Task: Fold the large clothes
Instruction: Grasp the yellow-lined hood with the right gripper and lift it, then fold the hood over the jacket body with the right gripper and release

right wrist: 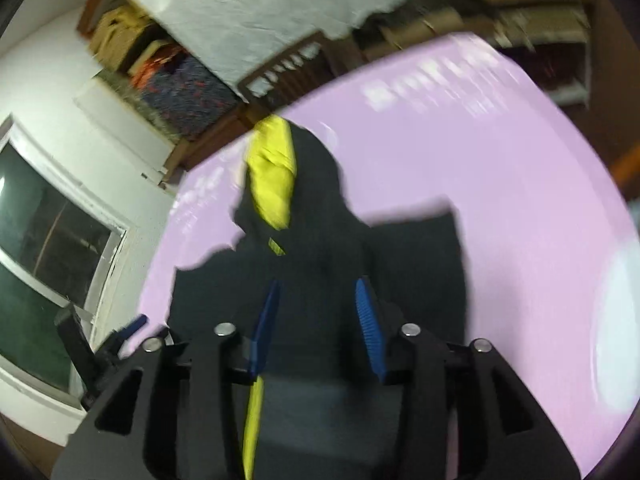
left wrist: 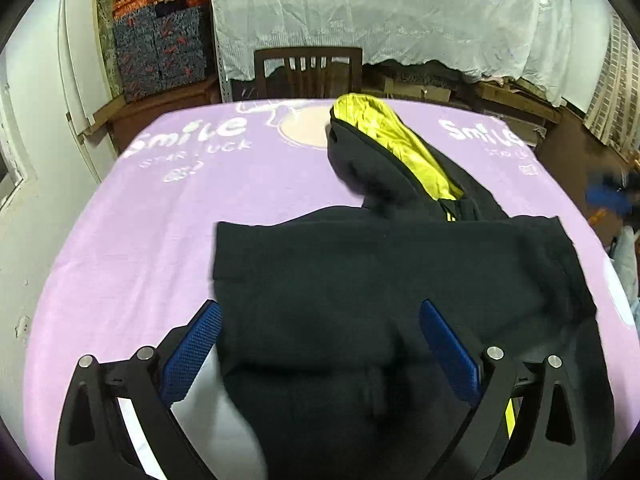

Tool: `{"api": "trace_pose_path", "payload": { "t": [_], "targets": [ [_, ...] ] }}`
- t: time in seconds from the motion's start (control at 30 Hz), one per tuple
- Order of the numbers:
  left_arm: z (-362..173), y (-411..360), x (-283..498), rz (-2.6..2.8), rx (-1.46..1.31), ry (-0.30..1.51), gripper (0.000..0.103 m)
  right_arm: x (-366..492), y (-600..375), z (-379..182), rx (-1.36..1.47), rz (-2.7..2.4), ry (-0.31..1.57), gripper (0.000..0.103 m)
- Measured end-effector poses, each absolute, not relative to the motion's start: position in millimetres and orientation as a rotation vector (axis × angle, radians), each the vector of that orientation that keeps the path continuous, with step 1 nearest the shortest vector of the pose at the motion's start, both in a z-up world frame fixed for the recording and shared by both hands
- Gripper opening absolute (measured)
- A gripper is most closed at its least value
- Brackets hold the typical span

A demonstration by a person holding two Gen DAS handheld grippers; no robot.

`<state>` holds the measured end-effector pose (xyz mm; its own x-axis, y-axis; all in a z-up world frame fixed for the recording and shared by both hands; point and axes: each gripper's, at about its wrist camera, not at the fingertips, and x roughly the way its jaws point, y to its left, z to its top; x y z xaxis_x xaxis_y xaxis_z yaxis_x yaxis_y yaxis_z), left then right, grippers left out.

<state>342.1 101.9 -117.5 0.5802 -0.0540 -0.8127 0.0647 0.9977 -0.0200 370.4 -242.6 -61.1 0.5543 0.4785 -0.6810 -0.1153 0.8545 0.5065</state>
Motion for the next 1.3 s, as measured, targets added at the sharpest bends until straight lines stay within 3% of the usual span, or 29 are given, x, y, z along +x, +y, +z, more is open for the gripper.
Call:
{"api": "trace_pose_path", "payload": {
  "t": [0.2, 0.4, 0.57, 0.67, 0.77, 0.8, 0.83, 0.87, 0.9, 1.0, 1.3],
  "targets": [
    [-158.1, 98.0, 370.1, -0.035, 0.029, 1.019, 0.1, 453.3, -186.2, -43.7, 0.327, 0.353, 0.904, 0.045],
    [-160.2, 102.0, 368.7, -0.034, 0.02, 1.013, 0.1, 544.7, -141.3, -79.7, 0.231, 0.29, 0.953, 0.047],
    [-159.4, 103.3, 368.2, -0.03, 0.014, 1.012, 0.1, 611.4, -125.7, -120.6, 0.187, 0.23, 0.987, 0.055],
    [-159.0, 102.9, 368.3, -0.028, 0.014, 1.012, 0.1, 643.7, -114.7, -137.4, 0.148, 0.215, 1.005, 0.07],
    [-158.8, 103.1, 367.7, -0.028, 0.015, 1.012, 0.1, 666.5, -104.2, -153.4, 0.119, 0.198, 1.036, 0.072],
    [-158.8, 103.0, 367.9, -0.028, 0.015, 1.012, 0.1, 670.2, -101.5, -156.7, 0.111, 0.193, 1.023, 0.066],
    [-158.8, 103.0, 367.8, -0.028, 0.015, 1.012, 0.1, 671.0, -100.7, -156.1, 0.11, 0.202, 1.009, 0.054],
    [-158.7, 103.1, 367.9, -0.029, 0.014, 1.012, 0.1, 672.3, -99.8, -155.9, 0.116, 0.229, 1.005, 0.031],
    [-158.7, 103.1, 368.0, -0.029, 0.014, 1.012, 0.1, 672.2, -100.9, -155.0, 0.121, 0.23, 1.005, 0.02],
    [-158.7, 103.0, 368.0, -0.029, 0.014, 1.012, 0.1, 660.8, -105.9, -137.6, 0.128, 0.243, 0.962, 0.013],
    [-158.9, 102.8, 369.7, -0.028, 0.015, 1.013, 0.1, 572.6, -118.7, -47.0, 0.083, 0.352, 0.799, 0.013]
  ]
}}
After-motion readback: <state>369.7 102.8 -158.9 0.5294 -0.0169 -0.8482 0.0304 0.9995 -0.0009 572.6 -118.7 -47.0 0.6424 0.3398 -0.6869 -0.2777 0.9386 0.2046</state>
